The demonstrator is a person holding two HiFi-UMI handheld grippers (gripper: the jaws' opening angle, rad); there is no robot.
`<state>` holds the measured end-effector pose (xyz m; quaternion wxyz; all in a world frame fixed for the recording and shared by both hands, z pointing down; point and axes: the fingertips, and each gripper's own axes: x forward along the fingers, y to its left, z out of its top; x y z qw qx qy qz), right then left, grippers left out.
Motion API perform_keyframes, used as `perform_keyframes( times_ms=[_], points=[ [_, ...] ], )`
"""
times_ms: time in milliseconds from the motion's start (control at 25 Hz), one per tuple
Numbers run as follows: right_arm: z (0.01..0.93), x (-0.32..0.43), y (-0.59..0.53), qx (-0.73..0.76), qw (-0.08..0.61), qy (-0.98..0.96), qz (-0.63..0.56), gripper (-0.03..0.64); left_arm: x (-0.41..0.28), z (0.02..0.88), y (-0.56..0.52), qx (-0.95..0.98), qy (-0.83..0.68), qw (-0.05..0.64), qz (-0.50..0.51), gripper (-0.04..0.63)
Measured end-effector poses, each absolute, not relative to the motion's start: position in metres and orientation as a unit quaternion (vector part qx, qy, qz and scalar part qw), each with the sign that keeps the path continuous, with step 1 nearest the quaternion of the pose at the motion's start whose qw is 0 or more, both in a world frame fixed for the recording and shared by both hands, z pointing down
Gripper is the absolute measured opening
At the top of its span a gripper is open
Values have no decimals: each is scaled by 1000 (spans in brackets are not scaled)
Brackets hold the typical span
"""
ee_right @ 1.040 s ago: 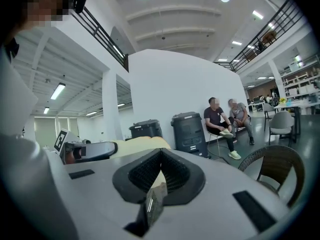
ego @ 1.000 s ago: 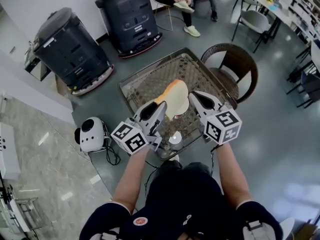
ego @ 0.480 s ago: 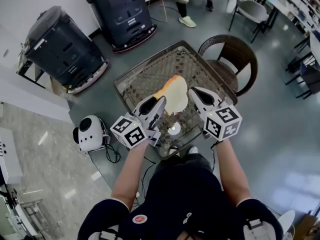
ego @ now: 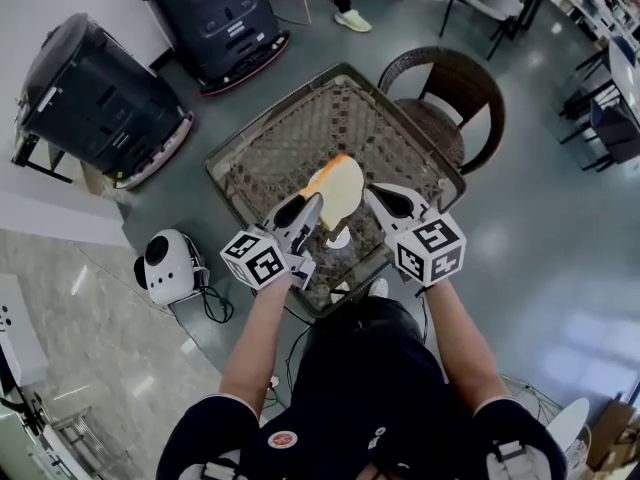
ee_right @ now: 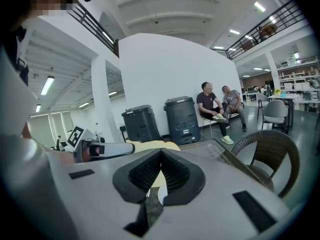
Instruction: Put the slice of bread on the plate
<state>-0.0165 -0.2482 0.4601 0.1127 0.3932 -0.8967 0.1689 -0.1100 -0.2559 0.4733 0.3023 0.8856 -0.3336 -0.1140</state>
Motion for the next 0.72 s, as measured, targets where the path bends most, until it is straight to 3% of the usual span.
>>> perform_keyframes(
  times_ms=[720],
  points=[
    [564,-10,-272,396,175,-868,241,6,-107,608,-300,846,-333,401,-112,91]
  ],
)
